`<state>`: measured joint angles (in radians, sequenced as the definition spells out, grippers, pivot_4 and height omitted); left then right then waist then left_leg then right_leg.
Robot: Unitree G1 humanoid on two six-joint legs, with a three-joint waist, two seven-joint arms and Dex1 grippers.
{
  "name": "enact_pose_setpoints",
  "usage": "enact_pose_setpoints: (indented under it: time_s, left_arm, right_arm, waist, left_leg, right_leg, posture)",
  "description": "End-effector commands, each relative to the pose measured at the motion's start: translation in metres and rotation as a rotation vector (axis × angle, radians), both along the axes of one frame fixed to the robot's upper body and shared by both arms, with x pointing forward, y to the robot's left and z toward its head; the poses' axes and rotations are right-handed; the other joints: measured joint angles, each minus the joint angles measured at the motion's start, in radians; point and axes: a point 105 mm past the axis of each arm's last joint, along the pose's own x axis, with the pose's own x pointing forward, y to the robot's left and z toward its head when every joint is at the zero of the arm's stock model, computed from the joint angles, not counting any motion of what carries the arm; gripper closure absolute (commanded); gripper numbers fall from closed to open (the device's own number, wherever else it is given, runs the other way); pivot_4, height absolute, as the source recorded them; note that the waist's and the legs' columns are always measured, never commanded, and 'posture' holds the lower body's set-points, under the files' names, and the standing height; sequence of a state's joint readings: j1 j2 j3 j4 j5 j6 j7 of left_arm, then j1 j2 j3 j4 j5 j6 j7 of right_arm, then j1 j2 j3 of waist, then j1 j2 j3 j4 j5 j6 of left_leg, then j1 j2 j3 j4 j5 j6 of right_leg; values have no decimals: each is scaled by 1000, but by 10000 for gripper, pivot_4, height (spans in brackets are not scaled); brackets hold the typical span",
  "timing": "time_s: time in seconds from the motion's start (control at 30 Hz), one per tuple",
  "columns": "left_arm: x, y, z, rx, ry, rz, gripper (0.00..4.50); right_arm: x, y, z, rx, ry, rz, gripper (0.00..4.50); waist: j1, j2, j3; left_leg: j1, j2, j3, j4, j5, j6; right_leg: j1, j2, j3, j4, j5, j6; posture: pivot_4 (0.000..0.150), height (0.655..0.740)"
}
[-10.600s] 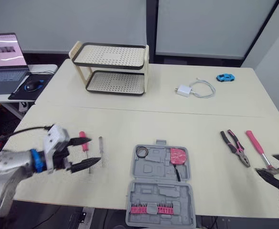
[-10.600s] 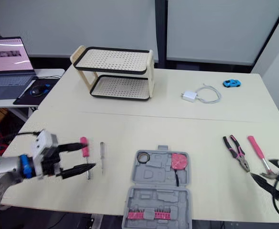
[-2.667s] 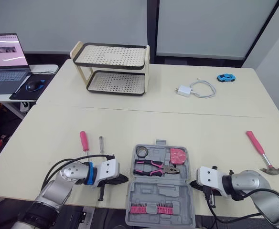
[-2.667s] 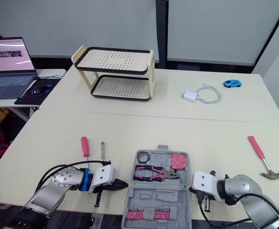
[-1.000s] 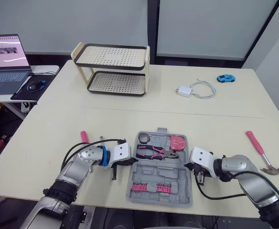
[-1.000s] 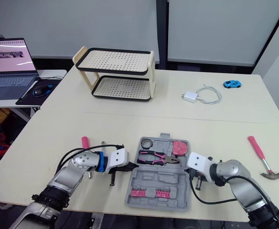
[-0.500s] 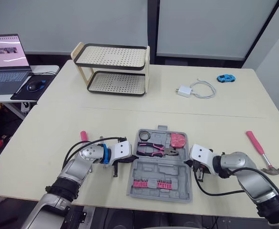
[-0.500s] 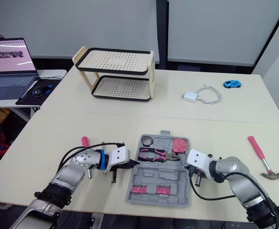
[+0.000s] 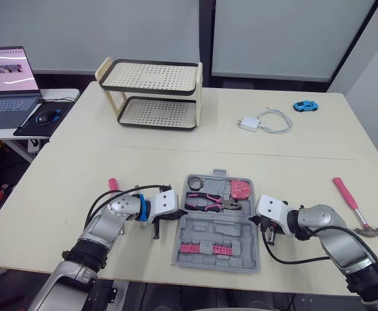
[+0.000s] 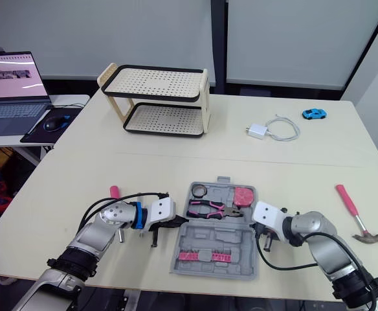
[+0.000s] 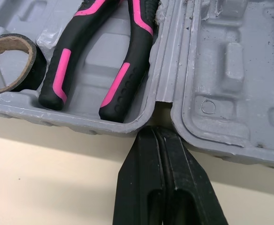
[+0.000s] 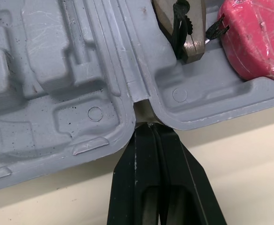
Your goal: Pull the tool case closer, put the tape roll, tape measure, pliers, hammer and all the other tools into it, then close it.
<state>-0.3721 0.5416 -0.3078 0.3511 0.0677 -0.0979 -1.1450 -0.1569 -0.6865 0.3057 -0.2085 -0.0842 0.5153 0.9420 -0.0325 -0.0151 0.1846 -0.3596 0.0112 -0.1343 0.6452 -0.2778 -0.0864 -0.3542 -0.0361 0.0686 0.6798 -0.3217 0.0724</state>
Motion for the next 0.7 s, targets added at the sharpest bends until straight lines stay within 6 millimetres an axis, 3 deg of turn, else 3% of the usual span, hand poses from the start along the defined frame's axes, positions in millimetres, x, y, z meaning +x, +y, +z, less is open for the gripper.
enact_pose_setpoints:
  time_s: [0.03,0.43,0.57,0.7]
  left_arm:
    - [-3,-13,-5,-2,3,-31,44721]
    - [-7,22,13,-14,39,18,44721]
    - [-3,42,35,-44,25,69,44721]
    - [-4,72,67,-113,0,162,44721]
  right_arm:
    - [-2,18,9,54,-25,64,45000]
    - [-3,-22,24,26,-85,-6,45000]
    - [-5,-31,44,48,-165,-7,45000]
    - [-15,-55,66,28,-236,-30,45000]
  waist:
    - [0,0,0]
    - [0,0,1]
    - [-1,0,2]
    - [-1,0,2]
  left_leg:
    - [0,0,0,0,0,0]
    - [-5,0,0,-1,0,0]
    - [-8,0,0,-2,0,0]
    - [-17,0,0,-1,0,0]
  right_leg:
    - [0,0,0,0,0,0]
    - [-5,0,0,-1,0,0]
    - [-9,0,0,-1,0,-1]
    - [-18,0,0,1,0,-1]
  posture:
    - [1500,7350]
    - [1500,7350]
    - [1500,7350]
    - [1500,7350]
